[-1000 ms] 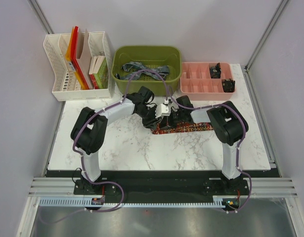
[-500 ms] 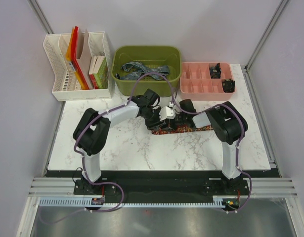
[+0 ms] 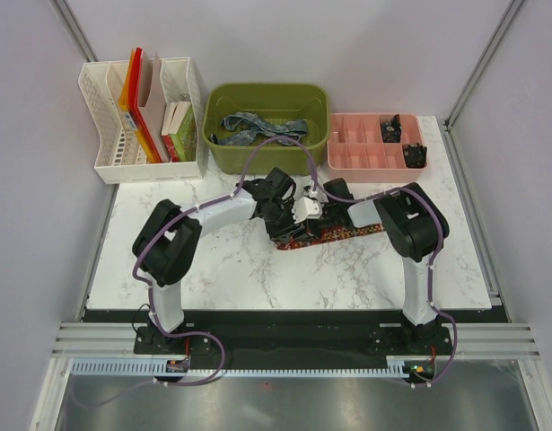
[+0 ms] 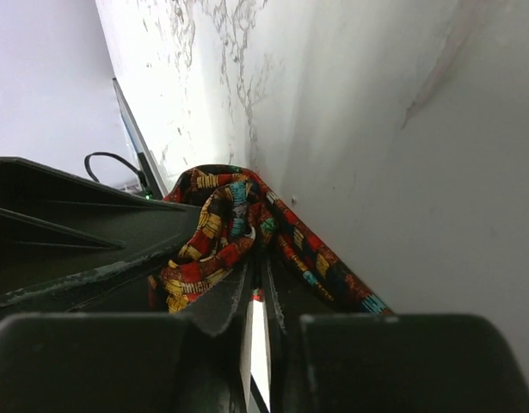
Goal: Roll the ties
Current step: Roll the tie at the center of the board.
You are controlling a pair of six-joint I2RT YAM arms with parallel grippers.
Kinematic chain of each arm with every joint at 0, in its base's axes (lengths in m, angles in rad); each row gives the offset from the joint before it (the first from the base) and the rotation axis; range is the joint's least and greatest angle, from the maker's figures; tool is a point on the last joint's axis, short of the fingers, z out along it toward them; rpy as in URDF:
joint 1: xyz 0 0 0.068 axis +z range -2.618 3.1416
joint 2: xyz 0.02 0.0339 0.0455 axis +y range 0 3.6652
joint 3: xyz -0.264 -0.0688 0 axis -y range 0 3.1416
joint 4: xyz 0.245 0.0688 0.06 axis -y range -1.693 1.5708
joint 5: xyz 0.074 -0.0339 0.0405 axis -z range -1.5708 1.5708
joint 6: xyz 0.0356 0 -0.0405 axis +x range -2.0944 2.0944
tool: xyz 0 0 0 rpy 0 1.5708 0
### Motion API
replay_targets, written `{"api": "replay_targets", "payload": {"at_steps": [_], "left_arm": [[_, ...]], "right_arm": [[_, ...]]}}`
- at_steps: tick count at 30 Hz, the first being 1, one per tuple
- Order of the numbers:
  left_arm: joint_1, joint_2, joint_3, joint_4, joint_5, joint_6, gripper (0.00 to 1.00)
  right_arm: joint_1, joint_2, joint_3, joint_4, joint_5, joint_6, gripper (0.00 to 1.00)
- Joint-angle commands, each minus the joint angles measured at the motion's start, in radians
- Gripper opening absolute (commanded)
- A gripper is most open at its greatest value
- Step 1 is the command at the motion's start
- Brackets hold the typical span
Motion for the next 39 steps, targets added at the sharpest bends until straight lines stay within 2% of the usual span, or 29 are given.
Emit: {"api": "replay_targets", "payload": {"at_steps": [1, 7, 14, 18, 25, 29, 39], "left_arm": [[-0.057, 0.087, -0.061, -0.009, 0.013, -0.054, 0.40], [-0.057, 0.080, -0.101, -0.017, -0.029, 0.000, 0.38], [-0.056, 0.090, -0.106, -0.023, -0.055, 0.043, 0.37], [-0.054, 0.097, -0.103, -0.021, -0.055, 0.051, 0.37], [-0.042, 0.118, -0.060, -0.029, -0.081, 0.083, 0.37], [-0.040, 0.116, -0.052, -0.047, -0.063, 0.107, 0.37], [-0.031, 0.113, -0.057, -0.056, -0.023, 0.161, 0.40]], "right_arm": [[0.023, -0.019, 0.044, -0.109, 0.048, -0.134, 0.17], [0.003, -0.047, 0.079, -0.175, 0.051, -0.174, 0.26], [-0.029, -0.076, 0.088, -0.216, 0.046, -0.197, 0.44], [-0.049, -0.101, 0.088, -0.273, 0.037, -0.212, 0.46], [-0.103, -0.134, 0.065, -0.290, 0.021, -0.212, 0.55], [-0.109, -0.153, 0.064, -0.284, 0.008, -0.201, 0.56], [-0.092, -0.167, -0.010, -0.089, -0.028, -0.056, 0.54]]}}
